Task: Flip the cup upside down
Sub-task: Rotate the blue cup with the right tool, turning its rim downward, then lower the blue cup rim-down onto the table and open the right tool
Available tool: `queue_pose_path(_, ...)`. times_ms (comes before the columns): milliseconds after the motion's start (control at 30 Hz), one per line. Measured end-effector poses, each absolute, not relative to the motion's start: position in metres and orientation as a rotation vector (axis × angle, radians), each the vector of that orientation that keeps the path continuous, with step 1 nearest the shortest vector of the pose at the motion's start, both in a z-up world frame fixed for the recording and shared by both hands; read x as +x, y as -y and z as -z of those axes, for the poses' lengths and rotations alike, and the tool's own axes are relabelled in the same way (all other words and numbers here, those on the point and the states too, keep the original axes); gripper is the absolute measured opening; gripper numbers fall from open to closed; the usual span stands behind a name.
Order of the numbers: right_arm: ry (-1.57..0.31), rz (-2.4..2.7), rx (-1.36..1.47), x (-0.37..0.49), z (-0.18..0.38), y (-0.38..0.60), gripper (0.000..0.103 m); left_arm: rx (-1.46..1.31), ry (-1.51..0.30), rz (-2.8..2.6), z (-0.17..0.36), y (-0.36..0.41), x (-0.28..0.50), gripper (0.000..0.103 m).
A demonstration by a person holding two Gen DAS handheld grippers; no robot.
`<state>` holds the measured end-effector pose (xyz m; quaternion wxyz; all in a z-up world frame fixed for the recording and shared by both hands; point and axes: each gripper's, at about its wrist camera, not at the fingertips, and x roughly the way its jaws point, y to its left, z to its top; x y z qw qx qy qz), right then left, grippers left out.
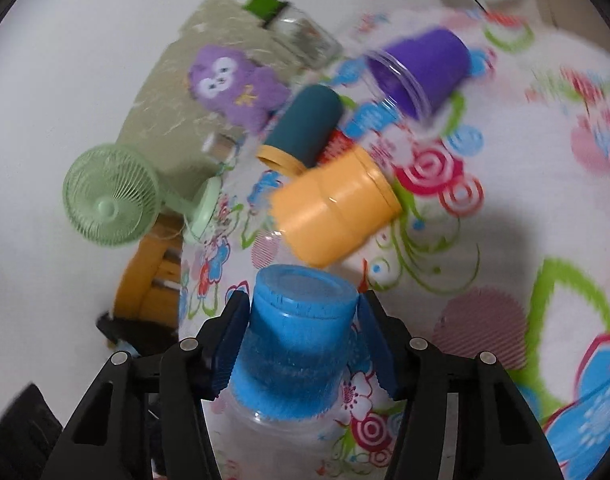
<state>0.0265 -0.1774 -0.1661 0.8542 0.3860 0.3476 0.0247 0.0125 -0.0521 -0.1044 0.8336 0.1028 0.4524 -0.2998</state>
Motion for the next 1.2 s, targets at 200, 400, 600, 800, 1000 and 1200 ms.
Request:
queue_pose_path(200,-0.658,-0.065,0.509,0.013,0.147,0.164,0.058,0.146,-0.949,0.603,0.104,0.045,0.007,0.099)
queue_pose_path(400,-0.584,-0.084,0.278,-0.006,0.144,0.152,0.058,0.053,-0.953,0.542,0.109,0.032,0.01,0.099)
queue_pose_path(600,-0.536,-0.111,0.183,-0.031,0.146,0.148,0.058,0.003,-0.933,0.486,0.11,0.024,0.014,0.099)
queue_pose_path(800,-0.469,-0.108,0.117,-0.042,0.155,0.149,0.058,-0.052,-0.936,0.468,0.114,0.023,0.016,0.099)
queue_pose_path(1000,-0.482,-0.121,0.096,-0.041,0.171,0.151,0.057,-0.074,-0.936,0.439,0.121,0.024,0.012,0.099)
queue_pose_path(1200,-0.427,-0.122,0.12,-0.058,0.169,0.153,0.084,-0.081,-0.935,0.433,0.123,0.026,0.007,0.099)
